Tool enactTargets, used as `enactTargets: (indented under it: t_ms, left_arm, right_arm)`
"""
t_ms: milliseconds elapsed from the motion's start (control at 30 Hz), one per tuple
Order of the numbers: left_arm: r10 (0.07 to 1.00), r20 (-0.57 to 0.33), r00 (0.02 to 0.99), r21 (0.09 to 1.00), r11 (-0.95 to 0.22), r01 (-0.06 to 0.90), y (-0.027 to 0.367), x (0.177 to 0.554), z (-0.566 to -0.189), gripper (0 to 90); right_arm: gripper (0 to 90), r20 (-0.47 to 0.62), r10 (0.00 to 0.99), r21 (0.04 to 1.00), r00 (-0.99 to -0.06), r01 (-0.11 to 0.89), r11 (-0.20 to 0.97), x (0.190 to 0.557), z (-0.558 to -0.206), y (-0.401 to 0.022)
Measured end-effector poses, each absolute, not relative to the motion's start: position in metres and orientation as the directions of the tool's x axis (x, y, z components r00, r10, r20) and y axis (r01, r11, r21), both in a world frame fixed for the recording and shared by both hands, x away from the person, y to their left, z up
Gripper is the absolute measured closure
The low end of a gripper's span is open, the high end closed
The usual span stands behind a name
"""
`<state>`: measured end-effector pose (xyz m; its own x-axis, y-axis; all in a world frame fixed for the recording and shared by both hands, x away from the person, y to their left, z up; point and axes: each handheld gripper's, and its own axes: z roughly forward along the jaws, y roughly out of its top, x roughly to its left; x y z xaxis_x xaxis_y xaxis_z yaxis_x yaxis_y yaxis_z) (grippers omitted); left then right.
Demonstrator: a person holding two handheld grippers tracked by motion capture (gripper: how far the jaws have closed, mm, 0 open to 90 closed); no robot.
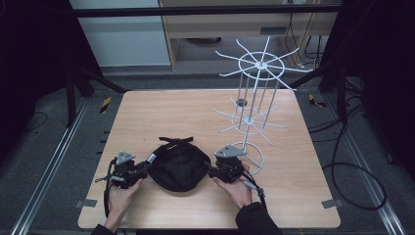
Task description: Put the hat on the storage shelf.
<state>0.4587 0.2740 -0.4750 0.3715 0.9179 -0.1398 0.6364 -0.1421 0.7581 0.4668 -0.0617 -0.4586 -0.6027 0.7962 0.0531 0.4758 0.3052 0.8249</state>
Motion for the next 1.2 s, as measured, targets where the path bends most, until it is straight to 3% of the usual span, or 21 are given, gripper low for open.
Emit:
enactTargets:
  t_ms: [167,300,400,433,533,700,933,1200]
  left_arm:
    - [0.92,-0.152,0.36,0.75,-0.13,0.648,0.275,0.459,-0.476,70.1]
    - [0.922,-0.149,0.358,0.746,-0.133,0.653,0.274,0.458,-0.477,71.5]
    - [0.921,-0.15,0.359,0.742,-0.135,0.657,0.274,0.458,-0.478,73.5]
    - [0.922,-0.152,0.357,0.741,-0.133,0.658,0.274,0.457,-0.478,74.5]
    - [0.917,-0.16,0.364,0.74,-0.132,0.66,0.273,0.457,-0.477,76.1]
    - [0.912,-0.152,0.381,0.74,-0.15,0.656,0.268,0.455,-0.477,77.9]
    - [0.902,-0.147,0.406,0.742,-0.171,0.648,0.254,0.453,-0.478,79.5]
    - [0.896,-0.174,0.41,0.749,-0.149,0.645,0.248,0.457,-0.48,79.9]
  right_arm:
    - [50.0,0.063,0.785,0.81,-0.616,0.492,0.32,0.472,-0.465,-0.055]
    - [57.8,0.076,0.784,0.791,-0.617,0.516,0.329,0.476,-0.469,-0.05]
    - [67.1,0.071,0.797,0.771,-0.599,0.54,0.338,0.476,-0.471,-0.047]
    - [75.0,0.057,0.803,0.771,-0.594,0.537,0.343,0.476,-0.47,-0.047]
    - [81.9,0.066,0.8,0.777,-0.597,0.533,0.334,0.475,-0.467,-0.047]
    - [84.0,0.049,0.775,0.816,-0.63,0.473,0.333,0.467,-0.458,-0.047]
    - [84.5,-0.01,0.683,0.885,-0.73,0.311,0.347,0.446,-0.428,-0.045]
    - [84.6,-0.029,0.604,0.898,-0.796,0.245,0.365,0.431,-0.425,-0.045]
